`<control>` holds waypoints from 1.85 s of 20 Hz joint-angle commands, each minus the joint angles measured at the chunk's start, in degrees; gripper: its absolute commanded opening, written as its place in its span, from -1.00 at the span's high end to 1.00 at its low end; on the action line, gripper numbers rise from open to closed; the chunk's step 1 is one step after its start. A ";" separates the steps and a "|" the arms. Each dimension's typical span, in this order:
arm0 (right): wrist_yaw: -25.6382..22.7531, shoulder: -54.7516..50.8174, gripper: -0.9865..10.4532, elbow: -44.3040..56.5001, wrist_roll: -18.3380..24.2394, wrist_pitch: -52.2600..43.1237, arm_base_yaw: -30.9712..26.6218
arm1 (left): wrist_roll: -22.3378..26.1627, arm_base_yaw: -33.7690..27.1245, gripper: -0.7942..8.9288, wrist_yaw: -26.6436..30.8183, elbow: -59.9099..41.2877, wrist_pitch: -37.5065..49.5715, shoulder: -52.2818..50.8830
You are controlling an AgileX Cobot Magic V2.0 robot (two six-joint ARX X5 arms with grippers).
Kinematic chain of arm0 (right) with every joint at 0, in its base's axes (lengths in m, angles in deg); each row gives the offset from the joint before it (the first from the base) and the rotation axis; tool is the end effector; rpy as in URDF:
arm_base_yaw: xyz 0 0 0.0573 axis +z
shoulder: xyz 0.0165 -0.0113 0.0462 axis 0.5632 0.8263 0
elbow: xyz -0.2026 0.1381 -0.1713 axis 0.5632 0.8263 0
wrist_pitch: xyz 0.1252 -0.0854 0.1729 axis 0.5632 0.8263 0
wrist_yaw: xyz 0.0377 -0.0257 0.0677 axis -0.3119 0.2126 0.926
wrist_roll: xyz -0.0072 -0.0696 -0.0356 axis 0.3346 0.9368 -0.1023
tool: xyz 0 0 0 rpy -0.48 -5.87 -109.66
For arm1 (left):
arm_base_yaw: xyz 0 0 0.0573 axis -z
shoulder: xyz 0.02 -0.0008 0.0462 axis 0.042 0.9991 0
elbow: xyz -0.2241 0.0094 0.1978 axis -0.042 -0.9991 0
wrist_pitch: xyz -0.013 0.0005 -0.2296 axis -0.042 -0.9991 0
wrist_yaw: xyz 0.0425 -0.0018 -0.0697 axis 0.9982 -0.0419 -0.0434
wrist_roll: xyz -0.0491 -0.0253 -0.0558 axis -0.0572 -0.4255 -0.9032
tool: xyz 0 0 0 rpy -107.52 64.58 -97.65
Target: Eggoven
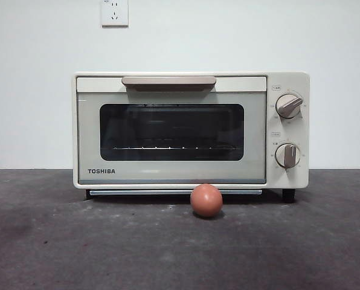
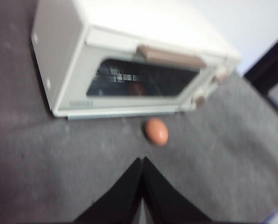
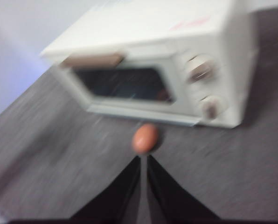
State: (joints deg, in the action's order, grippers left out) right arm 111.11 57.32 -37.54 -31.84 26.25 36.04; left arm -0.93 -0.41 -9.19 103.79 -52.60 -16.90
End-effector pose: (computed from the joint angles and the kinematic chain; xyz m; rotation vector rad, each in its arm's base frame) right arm 0.0522 0.0399 0.2806 0.2924 0.4620 0.6282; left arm 0.0604 -0.0384 0.2838 -0.3314 0.4843 -0.5800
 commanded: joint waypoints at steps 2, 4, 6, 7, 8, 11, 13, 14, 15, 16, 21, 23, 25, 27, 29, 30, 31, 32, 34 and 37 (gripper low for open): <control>3.56 2.91 0.82 -3.04 6.60 5.05 2.23 | 8.37 0.04 0.82 -0.70 4.39 -5.55 2.89; 3.91 4.02 0.82 -3.80 7.45 7.61 3.83 | 9.05 0.48 0.82 -1.25 5.29 -6.93 3.56; 3.87 4.57 0.82 -3.96 7.89 9.25 5.57 | 9.03 0.96 0.82 -1.75 5.35 -7.21 3.58; 3.58 4.59 0.82 -3.96 7.89 9.79 6.43 | 9.03 1.16 0.82 -1.77 5.35 -7.34 3.58; 3.56 4.59 0.82 -3.96 7.89 9.97 7.21 | 9.03 1.27 0.82 -1.77 5.35 -7.50 3.54; 3.61 4.46 0.79 -3.96 7.85 9.73 8.63 | 9.01 1.29 0.82 -1.79 5.35 -7.52 3.52; 3.61 4.46 0.55 -3.96 7.56 8.98 8.96 | 9.01 1.29 0.82 -1.90 5.35 -7.52 3.52; 3.56 4.46 0.37 -3.96 7.23 8.55 9.01 | 9.01 1.29 0.82 -1.92 5.35 -7.52 3.52; 3.52 4.46 0.21 -3.96 6.25 8.00 9.01 | 8.98 1.31 0.82 -1.95 5.35 -7.52 3.52; 3.41 4.50 0.15 -3.96 4.83 7.67 9.01 | 8.98 1.29 0.82 -1.95 5.35 -7.52 3.52; 3.19 6.60 0.15 -3.96 2.01 5.49 9.22 | 8.98 1.29 0.82 -1.97 5.35 -7.52 3.52; 3.10 7.78 0.15 -3.96 0.92 3.48 9.51 | 8.98 1.29 0.82 -1.97 5.35 -7.50 3.52; 2.47 9.33 0.15 -3.96 -0.15 0.94 10.14 | 8.98 1.29 0.82 -1.97 5.35 -7.45 3.52; 1.77 11.15 0.15 -3.96 -1.09 -1.60 11.28 | 8.98 1.29 0.82 -1.97 5.35 -7.45 3.52; 0.35 13.94 0.15 -3.96 -2.21 -4.13 13.16 | 8.98 1.29 0.82 -1.97 5.35 -7.43 3.52; -0.92 15.45 0.16 -3.96 -2.64 -5.29 14.32 | 8.98 1.29 0.82 -1.97 5.35 -7.43 3.52; -2.54 16.90 0.16 -3.96 -3.28 -6.32 15.58 | 8.98 1.29 0.82 -1.97 5.35 -7.43 3.52; -4.22 18.49 0.16 -3.96 -3.67 -7.61 17.03 | 8.98 1.29 0.82 -1.97 5.35 -7.41 3.52; -8.46 21.73 0.16 -3.96 -4.63 -10.21 20.04 | 8.98 1.29 0.82 -1.97 5.35 -7.41 3.52; -14.93 26.88 0.16 -3.96 -5.86 -15.17 24.98 | 8.98 1.29 0.82 -1.97 5.35 -7.41 3.52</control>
State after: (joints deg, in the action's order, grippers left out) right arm 97.78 83.11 -40.69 -36.05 12.74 59.75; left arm 7.36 0.84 -10.85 108.18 -60.66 -13.57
